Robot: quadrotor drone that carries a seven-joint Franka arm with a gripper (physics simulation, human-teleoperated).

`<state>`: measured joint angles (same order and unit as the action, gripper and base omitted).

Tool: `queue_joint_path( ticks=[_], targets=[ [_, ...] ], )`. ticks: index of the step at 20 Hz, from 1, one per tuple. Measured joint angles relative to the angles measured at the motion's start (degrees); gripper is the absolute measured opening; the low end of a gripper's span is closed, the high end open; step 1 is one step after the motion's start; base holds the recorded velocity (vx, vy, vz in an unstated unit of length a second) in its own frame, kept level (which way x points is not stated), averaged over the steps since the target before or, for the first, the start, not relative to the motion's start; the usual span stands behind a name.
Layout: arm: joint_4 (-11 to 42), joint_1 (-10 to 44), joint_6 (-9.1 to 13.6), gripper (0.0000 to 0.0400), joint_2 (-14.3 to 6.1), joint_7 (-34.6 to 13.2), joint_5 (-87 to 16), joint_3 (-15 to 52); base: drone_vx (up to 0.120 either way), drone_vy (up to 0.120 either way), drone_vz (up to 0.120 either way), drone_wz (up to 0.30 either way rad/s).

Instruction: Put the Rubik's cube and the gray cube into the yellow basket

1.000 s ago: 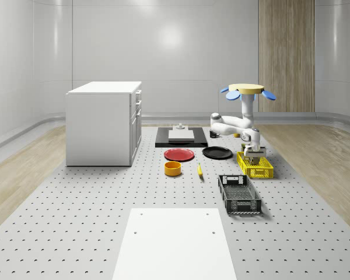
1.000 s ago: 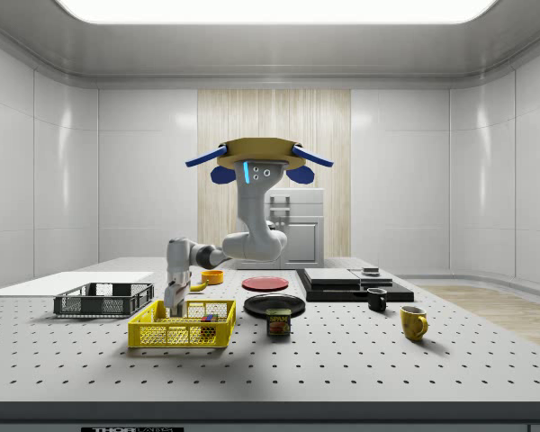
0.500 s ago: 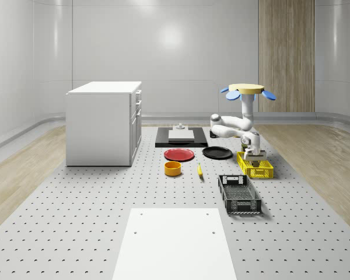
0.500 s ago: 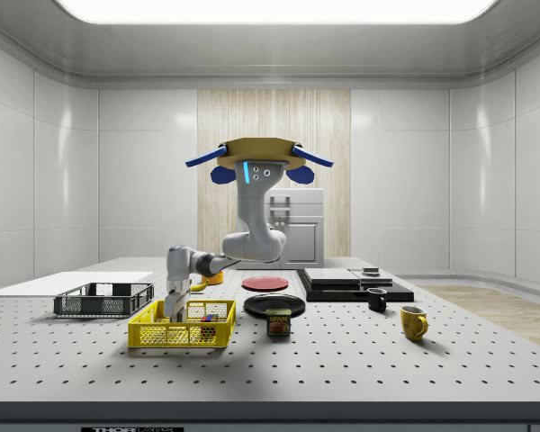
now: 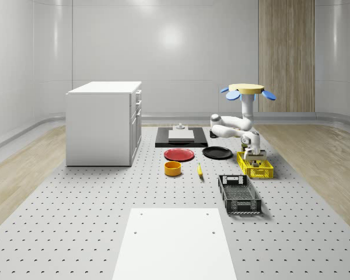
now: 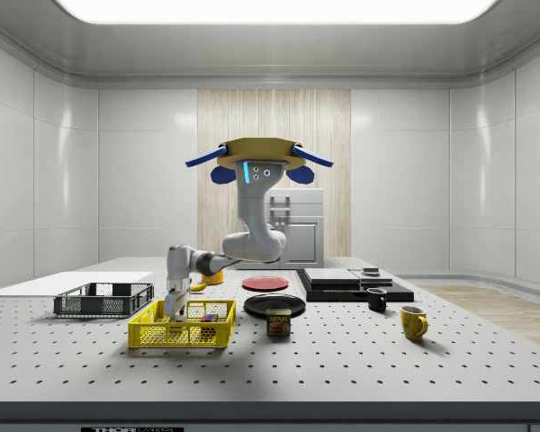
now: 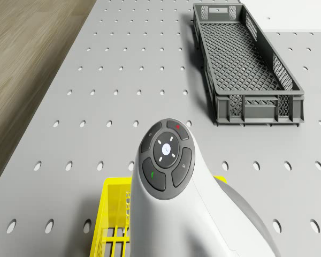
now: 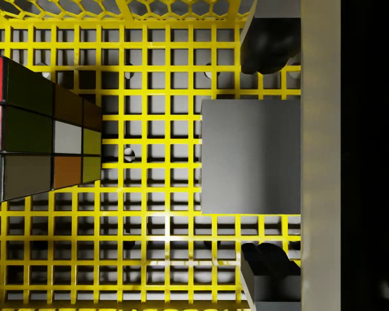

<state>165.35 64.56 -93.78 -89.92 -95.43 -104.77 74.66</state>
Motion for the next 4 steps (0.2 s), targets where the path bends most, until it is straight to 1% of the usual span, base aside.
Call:
queue_joint_path(
  ticks=[4],
  targets=[
    [0.3,-0.2,0.6,0.0395,0.1,0.0,1.4,1.5,0.0,0.0,0.0,0.0]
  ],
)
